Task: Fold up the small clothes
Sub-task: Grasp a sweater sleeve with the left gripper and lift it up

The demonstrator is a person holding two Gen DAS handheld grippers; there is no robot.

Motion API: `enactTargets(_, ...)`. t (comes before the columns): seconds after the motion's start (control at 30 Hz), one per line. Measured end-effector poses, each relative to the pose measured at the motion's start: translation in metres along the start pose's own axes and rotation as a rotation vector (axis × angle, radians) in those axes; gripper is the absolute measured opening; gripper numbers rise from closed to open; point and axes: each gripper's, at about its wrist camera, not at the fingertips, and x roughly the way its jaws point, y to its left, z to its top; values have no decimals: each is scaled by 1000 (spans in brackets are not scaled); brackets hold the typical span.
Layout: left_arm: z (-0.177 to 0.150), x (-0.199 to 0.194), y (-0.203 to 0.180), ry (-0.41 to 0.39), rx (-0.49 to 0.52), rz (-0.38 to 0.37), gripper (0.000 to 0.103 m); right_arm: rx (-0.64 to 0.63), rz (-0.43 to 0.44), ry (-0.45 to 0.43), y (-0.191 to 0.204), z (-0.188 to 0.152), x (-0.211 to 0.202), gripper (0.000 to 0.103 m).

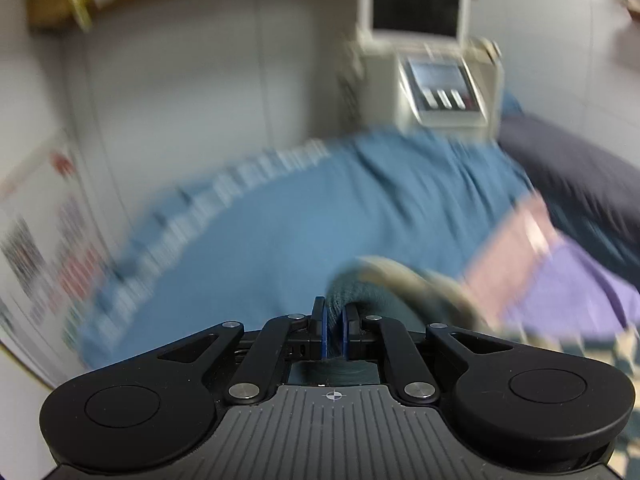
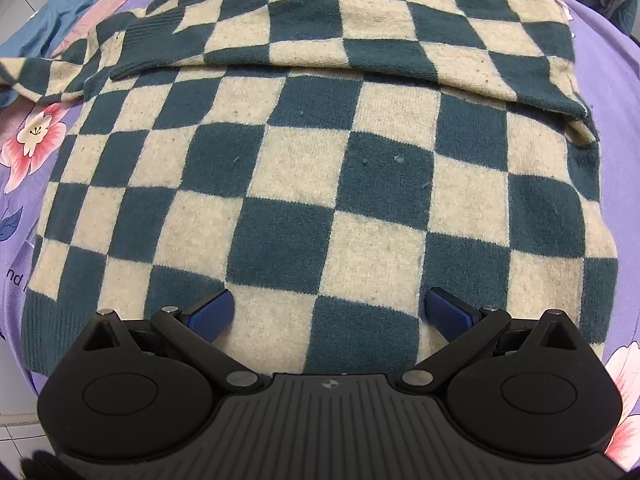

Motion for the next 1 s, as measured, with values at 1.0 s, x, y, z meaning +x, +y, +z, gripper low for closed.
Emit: enactTargets(1.0, 19, -42, -219, -171, 272, -581, 46, 5, 1, -9, -1, -2, -3, 103)
